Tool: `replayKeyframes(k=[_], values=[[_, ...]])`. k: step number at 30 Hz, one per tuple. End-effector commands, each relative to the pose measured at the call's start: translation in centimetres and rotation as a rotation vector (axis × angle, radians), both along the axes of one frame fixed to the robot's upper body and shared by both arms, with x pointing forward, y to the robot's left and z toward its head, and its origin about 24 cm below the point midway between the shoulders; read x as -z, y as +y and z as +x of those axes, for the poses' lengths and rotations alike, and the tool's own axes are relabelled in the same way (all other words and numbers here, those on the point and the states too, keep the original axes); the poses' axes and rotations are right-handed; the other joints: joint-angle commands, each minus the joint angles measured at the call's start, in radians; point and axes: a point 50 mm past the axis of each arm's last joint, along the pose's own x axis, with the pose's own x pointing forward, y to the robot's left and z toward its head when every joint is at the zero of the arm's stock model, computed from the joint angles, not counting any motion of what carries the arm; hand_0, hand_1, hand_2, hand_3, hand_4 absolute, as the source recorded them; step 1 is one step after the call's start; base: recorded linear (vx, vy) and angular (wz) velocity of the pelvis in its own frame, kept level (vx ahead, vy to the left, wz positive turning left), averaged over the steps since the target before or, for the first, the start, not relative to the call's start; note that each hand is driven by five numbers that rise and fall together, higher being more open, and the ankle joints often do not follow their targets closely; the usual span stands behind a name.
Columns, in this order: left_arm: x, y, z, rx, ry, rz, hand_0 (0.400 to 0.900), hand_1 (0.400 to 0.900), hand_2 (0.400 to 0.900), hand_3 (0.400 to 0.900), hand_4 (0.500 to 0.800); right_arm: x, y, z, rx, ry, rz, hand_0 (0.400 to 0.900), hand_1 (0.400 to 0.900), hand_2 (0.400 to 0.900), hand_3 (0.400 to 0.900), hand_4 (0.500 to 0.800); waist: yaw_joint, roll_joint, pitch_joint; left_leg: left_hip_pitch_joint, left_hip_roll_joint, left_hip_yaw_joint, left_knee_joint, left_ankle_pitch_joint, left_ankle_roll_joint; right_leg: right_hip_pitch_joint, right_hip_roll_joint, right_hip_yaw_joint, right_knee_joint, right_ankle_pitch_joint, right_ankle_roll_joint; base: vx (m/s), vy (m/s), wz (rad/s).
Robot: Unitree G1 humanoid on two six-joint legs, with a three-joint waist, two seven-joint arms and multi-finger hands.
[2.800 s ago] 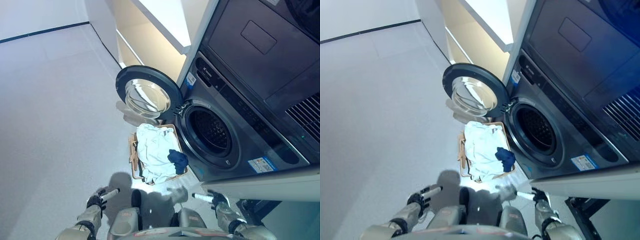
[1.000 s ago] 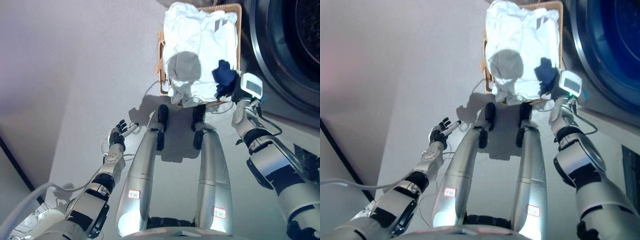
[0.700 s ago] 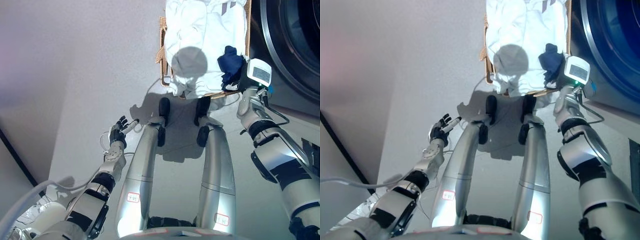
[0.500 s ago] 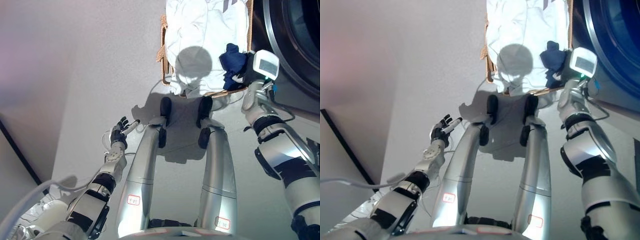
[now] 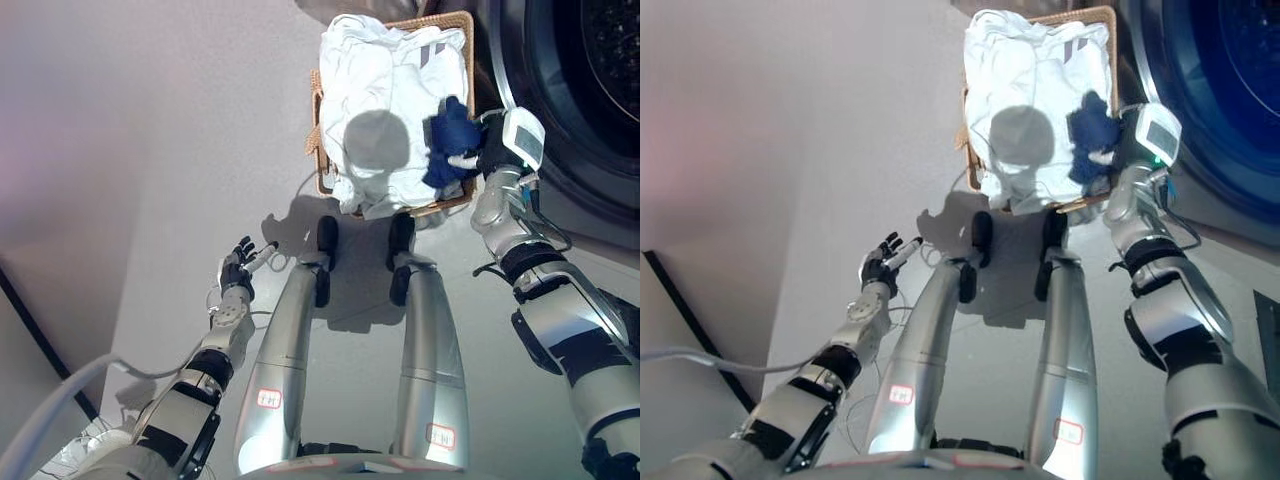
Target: Put the clothes in the basket into the washing machine.
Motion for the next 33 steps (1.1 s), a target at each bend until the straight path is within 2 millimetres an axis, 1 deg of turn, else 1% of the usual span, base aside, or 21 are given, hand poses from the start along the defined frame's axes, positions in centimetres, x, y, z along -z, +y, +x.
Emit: replayKeyframes(k=[1,3,5,6,7,8,10,12,14,15,19,20,21,23,26,28,30,33], values=[[2.9,3.7,-3.2,-0.198,0.113,-0.017,0.900,0.900,0.900,0.900,0.800,-3.7,1.0,-1.1,-0.128,-0.286,0.219,0.400,0.400,0.400,0.400,0.500,-0.035,-0.054,-0.044,0.097,0.007,-0.025,-0.134,-0.050,-0.040,0.055,0.020,0.039,-0.033,-0.063,0.066,0.03,0.005,-0.12],[3.4,3.9,-3.5,-0.220,0.140,-0.042,0.900,0.900,0.900,0.900,0.800,-4.1,1.8,-1.5,-0.233,-0.370,0.480,0.400,0.400,0.400,0.400,0.500,-0.045,-0.059,-0.036,0.123,0.011,-0.028,-0.152,-0.050,-0.041,0.085,0.024,0.040,-0.055,-0.063,0.067,0.02,0.006,-0.08],[3.7,4.0,-3.8,-0.235,0.164,-0.064,0.900,0.900,0.900,0.900,0.800,-4.0,2.2,-1.7,-0.304,-0.454,0.744,0.447,0.447,0.447,0.447,0.528,-0.051,-0.064,-0.036,0.135,0.012,-0.029,-0.162,-0.047,-0.041,0.097,0.025,0.039,-0.068,-0.059,0.066,0.03,0.010,-0.05],[3.8,4.0,-3.8,-0.242,0.170,-0.074,0.900,0.900,0.900,0.900,0.800,-4.0,2.1,-1.8,-0.314,-0.531,0.921,0.443,0.443,0.443,0.443,0.526,-0.053,-0.061,-0.033,0.149,0.013,-0.028,-0.168,-0.050,-0.042,0.111,0.028,0.039,-0.077,-0.060,0.066,0.04,0.015,-0.06],[3.9,4.0,-3.8,-0.244,0.176,-0.081,0.900,0.900,0.900,0.900,0.800,-4.2,1.9,-1.8,-0.322,-0.593,1.048,0.404,0.404,0.404,0.404,0.502,-0.053,-0.062,-0.032,0.158,0.014,-0.025,-0.173,-0.048,-0.043,0.120,0.030,0.038,-0.085,-0.057,0.067,0.03,0.018,-0.07],[3.9,4.0,-3.8,-0.246,0.178,-0.087,0.900,0.900,0.900,0.900,0.800,-4.3,2.1,-1.6,-0.335,-0.606,1.092,0.400,0.400,0.400,0.400,0.500,-0.052,-0.062,-0.033,0.161,0.015,-0.024,-0.176,-0.048,-0.043,0.122,0.032,0.039,-0.088,-0.057,0.066,0.03,0.017,-0.07],[4.0,4.1,-3.8,-0.243,0.186,-0.088,0.900,0.900,0.900,0.900,0.800,-4.9,1.1,-1.4,-0.306,-0.714,1.297,0.400,0.400,0.400,0.400,0.500,-0.048,-0.057,-0.035,0.180,0.015,-0.025,-0.186,-0.050,-0.045,0.142,0.035,0.042,-0.101,-0.055,0.066,0.03,0.016,-0.04],[4.1,4.2,-3.9,-0.245,0.192,-0.092,0.900,0.900,0.900,0.900,0.800,-5.4,0.6,-1.2,-0.297,-0.766,1.404,0.400,0.400,0.400,0.400,0.500,-0.046,-0.052,-0.040,0.188,0.014,-0.025,-0.190,-0.050,-0.046,0.150,0.036,0.041,-0.105,-0.053,0.065,0.01,0.009,-0.02],[4.5,4.1,-4.3,-0.250,0.208,-0.108,0.900,0.900,0.900,0.900,0.800,-5.7,-0.4,-0.9,-0.263,-0.818,1.520,0.400,0.400,0.400,0.400,0.500,-0.040,-0.047,-0.046,0.197,0.014,-0.027,-0.200,-0.050,-0.046,0.158,0.036,0.040,-0.113,-0.052,0.066,0.02,0.007,0.00],[4.5,4.1,-4.3,-0.246,0.213,-0.105,0.900,0.900,0.900,0.900,0.800,-6.3,-1.2,-0.8,-0.242,-0.864,1.581,0.400,0.400,0.400,0.400,0.500,-0.037,-0.044,-0.048,0.200,0.014,-0.027,-0.204,-0.049,-0.047,0.162,0.035,0.039,-0.119,-0.052,0.066,0.03,0.013,0.01],[5.0,4.0,-4.7,-0.215,0.236,-0.098,0.900,0.900,0.900,0.900,0.800,-8.0,-3.8,-0.7,-0.193,-0.923,1.688,0.400,0.400,0.400,0.400,0.500,-0.014,-0.030,-0.058,0.208,0.015,-0.024,-0.215,-0.044,-0.049,0.172,0.031,0.040,-0.131,-0.050,0.068,0.03,-0.001,0.03],[5.1,3.9,-4.8,-0.205,0.238,-0.096,0.900,0.900,0.900,0.900,0.800,-8.3,-4.9,-1.0,-0.180,-0.958,1.708,0.549,0.549,0.549,0.549,0.589,-0.006,-0.025,-0.060,0.212,0.013,-0.023,-0.220,-0.043,-0.049,0.175,0.030,0.040,-0.134,-0.050,0.070,0.03,0.003,0.03],[5.2,3.8,-5.0,-0.203,0.238,-0.099,0.900,0.900,0.900,0.900,0.800,-8.8,-5.6,-1.3,-0.170,-0.987,1.715,0.900,0.900,0.900,0.900,0.800,0.001,-0.020,-0.062,0.216,0.012,-0.023,-0.225,-0.041,-0.049,0.177,0.029,0.041,-0.136,-0.049,0.071,0.04,0.002,0.04],[5.3,3.7,-5.0,-0.188,0.237,-0.092,0.900,0.900,0.900,0.900,0.800,-9.3,-7.1,-1.8,-0.139,-1.017,1.705,0.900,0.900,0.900,0.900,0.800,0.010,-0.013,-0.066,0.222,0.011,-0.020,-0.231,-0.037,-0.048,0.181,0.026,0.040,-0.138,-0.048,0.073,0.03,0.003,0.03],[5.5,3.3,-5.3,-0.168,0.246,-0.085,0.900,0.900,0.900,0.900,0.800,-9.4,-8.2,-2.3,-0.107,-1.015,1.665,0.900,0.900,0.900,0.900,0.800,0.020,-0.005,-0.075,0.229,0.009,-0.019,-0.241,-0.033,-0.046,0.187,0.024,0.040,-0.144,-0.047,0.075,0.03,0.003,0.02],[5.6,3.2,-5.4,-0.162,0.251,-0.077,0.900,0.900,0.900,0.900,0.800,-9.1,-8.5,-2.3,-0.095,-0.995,1.652,0.900,0.900,0.900,0.900,0.800,0.022,-0.003,-0.080,0.235,0.010,-0.018,-0.248,-0.031,-0.046,0.191,0.023,0.039,-0.149,-0.045,0.076,0.00,0.000,0.00],[5.8,3.2,-5.5,-0.163,0.260,-0.075,0.900,0.900,0.900,0.900,0.800,-8.7,-8.2,-2.2,-0.095,-0.982,1.653,0.900,0.900,0.900,0.900,0.800,0.022,-0.005,-0.084,0.241,0.009,-0.018,-0.255,-0.029,-0.046,0.197,0.023,0.037,-0.155,-0.042,0.077,0.00,0.000,0.00],[6.0,3.0,-5.7,-0.168,0.274,-0.081,0.900,0.900,0.900,0.900,0.800,-7.7,-7.8,-1.9,-0.088,-0.949,1.651,0.900,0.900,0.900,0.900,0.800,0.021,-0.006,-0.087,0.250,0.009,-0.019,-0.258,-0.029,-0.045,0.208,0.024,0.036,-0.162,-0.039,0.078,0.00,0.000,0.00]])
